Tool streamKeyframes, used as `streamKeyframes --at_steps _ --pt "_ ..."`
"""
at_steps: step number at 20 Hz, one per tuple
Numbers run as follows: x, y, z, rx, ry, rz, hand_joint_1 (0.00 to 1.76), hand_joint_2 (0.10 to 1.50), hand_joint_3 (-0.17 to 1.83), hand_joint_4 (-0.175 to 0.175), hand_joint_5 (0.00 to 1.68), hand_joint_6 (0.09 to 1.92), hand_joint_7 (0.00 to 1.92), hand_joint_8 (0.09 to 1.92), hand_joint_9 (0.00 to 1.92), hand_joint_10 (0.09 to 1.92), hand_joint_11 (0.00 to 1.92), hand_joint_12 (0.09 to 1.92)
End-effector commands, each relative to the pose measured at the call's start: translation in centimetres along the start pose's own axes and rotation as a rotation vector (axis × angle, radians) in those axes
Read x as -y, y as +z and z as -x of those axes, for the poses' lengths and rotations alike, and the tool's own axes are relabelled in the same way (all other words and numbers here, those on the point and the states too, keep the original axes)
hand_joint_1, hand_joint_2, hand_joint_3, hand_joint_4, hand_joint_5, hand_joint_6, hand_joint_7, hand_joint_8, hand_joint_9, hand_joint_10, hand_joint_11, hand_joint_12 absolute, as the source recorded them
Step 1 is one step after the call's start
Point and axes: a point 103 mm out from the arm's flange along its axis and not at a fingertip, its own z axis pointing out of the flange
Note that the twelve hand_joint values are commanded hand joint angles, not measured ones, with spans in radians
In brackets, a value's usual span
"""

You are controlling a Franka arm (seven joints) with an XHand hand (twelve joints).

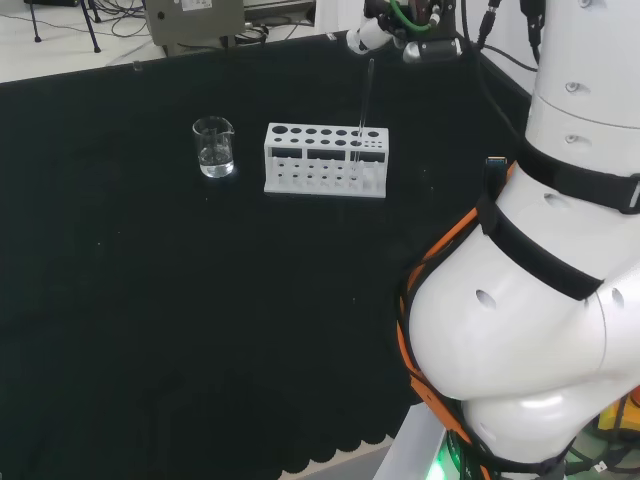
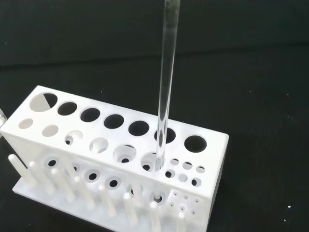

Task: Take the glass rod from the white test tube rack.

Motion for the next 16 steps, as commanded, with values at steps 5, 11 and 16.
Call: streamKeyframes --at_steps 5,11,16 --pt "-1.0 2.0 0.6 -0.018 -0.012 -0.02 0.56 1.03 0.44 -0.175 0.3 0.88 0.63 1.14 1.11 1.27 1.07 1.31" --pt "-0.8 3.2 0.8 -0.025 -0.011 -0.045 0.58 1.02 0.44 -0.175 0.36 0.9 0.67 1.15 1.19 1.29 1.23 1.3" --pt "-0.5 4.3 0.7 -0.035 -0.011 -0.064 0.6 1.02 0.45 -0.175 0.39 0.9 0.73 1.15 1.27 1.25 1.35 1.29"
